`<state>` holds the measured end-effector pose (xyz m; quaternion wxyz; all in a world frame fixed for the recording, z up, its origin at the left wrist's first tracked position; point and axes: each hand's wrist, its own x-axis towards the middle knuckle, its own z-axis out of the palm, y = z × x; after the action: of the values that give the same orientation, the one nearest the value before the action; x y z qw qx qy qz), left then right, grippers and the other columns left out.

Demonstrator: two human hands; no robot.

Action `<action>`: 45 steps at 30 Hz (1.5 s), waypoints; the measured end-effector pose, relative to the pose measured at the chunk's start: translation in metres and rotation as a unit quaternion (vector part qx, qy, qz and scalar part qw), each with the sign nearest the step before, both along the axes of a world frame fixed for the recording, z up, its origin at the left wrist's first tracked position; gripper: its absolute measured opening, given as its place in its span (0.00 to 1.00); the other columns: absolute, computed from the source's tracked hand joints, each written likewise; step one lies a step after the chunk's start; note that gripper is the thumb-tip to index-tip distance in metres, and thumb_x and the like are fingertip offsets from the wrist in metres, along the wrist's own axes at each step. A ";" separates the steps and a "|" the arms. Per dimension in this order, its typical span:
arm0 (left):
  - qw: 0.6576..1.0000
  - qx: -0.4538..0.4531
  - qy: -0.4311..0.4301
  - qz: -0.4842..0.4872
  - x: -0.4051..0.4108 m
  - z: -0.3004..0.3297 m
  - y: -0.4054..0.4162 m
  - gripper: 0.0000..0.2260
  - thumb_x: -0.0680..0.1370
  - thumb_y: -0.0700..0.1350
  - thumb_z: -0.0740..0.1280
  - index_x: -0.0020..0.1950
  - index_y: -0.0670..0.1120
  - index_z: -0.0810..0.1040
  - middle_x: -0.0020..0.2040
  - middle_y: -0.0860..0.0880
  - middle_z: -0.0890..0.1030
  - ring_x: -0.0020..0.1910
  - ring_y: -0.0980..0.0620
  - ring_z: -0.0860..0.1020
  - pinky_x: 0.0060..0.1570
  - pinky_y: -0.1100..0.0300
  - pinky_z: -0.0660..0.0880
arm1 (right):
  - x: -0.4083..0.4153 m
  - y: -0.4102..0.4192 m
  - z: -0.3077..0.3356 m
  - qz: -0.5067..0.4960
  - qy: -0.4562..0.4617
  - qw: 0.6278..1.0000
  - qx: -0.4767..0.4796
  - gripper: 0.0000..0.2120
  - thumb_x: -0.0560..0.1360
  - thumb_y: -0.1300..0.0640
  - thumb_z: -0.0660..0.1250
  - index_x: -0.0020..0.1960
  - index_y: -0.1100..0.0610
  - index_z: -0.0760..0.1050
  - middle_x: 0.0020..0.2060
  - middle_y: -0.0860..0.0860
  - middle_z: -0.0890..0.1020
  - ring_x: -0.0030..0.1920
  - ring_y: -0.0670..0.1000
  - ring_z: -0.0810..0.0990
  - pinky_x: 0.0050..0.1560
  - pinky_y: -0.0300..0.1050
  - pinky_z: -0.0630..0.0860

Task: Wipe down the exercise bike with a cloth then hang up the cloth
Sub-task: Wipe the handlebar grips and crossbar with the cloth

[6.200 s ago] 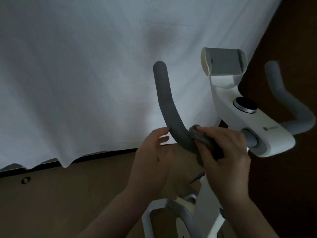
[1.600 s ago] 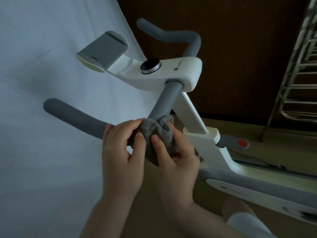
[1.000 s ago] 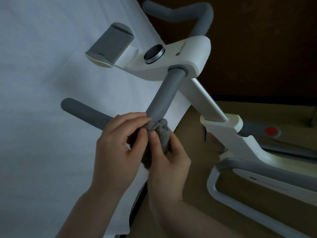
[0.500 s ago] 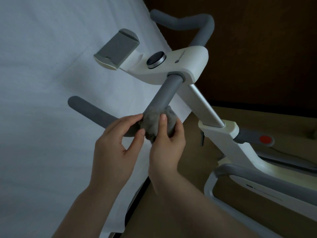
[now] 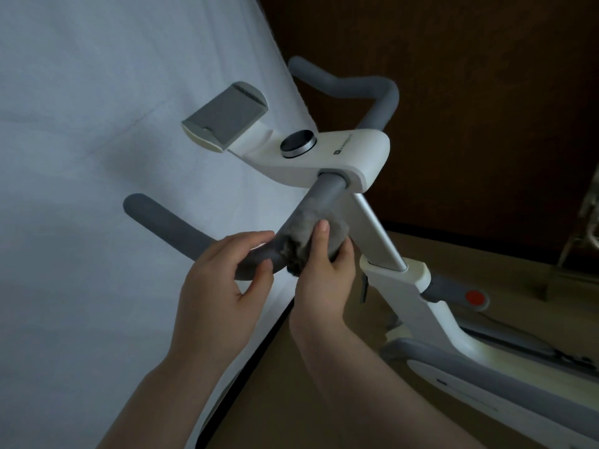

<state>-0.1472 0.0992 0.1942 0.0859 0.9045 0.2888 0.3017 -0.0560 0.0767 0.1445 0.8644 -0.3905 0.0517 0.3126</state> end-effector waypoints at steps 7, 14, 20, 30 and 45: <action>0.999 -0.021 -0.026 -0.010 -0.002 -0.004 0.011 0.13 0.76 0.40 0.69 0.59 0.52 0.80 0.51 0.61 0.79 0.52 0.66 0.75 0.48 0.78 0.69 | 0.032 0.008 0.009 -0.037 -0.018 0.999 -0.022 0.16 0.79 0.48 0.63 0.65 0.51 0.73 0.53 0.47 0.82 0.52 0.44 0.81 0.45 0.36 0.80; 0.997 -0.052 -0.039 -0.030 0.009 -0.004 0.013 0.15 0.75 0.39 0.69 0.59 0.51 0.80 0.51 0.60 0.79 0.48 0.57 0.79 0.44 0.65 0.75 | 0.027 0.005 0.015 -0.069 -0.104 0.986 -0.108 0.12 0.78 0.51 0.65 0.61 0.50 0.74 0.51 0.43 0.81 0.51 0.40 0.79 0.55 0.40 0.78; 0.997 -0.050 -0.038 -0.052 0.007 -0.007 0.019 0.12 0.74 0.40 0.70 0.56 0.50 0.80 0.49 0.58 0.81 0.47 0.58 0.79 0.43 0.57 0.78 | -0.004 -0.007 0.004 -0.057 -0.228 0.961 -0.145 0.16 0.77 0.50 0.66 0.63 0.52 0.73 0.53 0.47 0.80 0.55 0.42 0.79 0.56 0.42 0.77; 0.992 0.018 -0.123 0.027 -0.005 -0.025 0.025 0.08 0.74 0.47 0.71 0.52 0.48 0.83 0.53 0.53 0.80 0.53 0.57 0.75 0.52 0.49 0.77 | 0.052 -0.020 0.006 -0.030 -0.544 0.786 -0.292 0.17 0.77 0.52 0.66 0.65 0.49 0.71 0.54 0.41 0.74 0.58 0.41 0.69 0.58 0.37 0.70; 0.971 -0.054 -0.217 0.088 -0.026 -0.051 0.014 0.15 0.75 0.46 0.69 0.61 0.46 0.79 0.63 0.56 0.75 0.64 0.58 0.72 0.63 0.65 0.68 | 0.099 -0.031 0.054 0.169 -0.764 0.558 -0.278 0.08 0.76 0.49 0.65 0.55 0.47 0.74 0.47 0.36 0.73 0.49 0.38 0.71 0.57 0.40 0.71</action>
<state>-0.1735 0.1130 0.1432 0.1680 0.7826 0.3572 0.4814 0.0426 0.0462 0.1989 0.3606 -0.7052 -0.6104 0.0076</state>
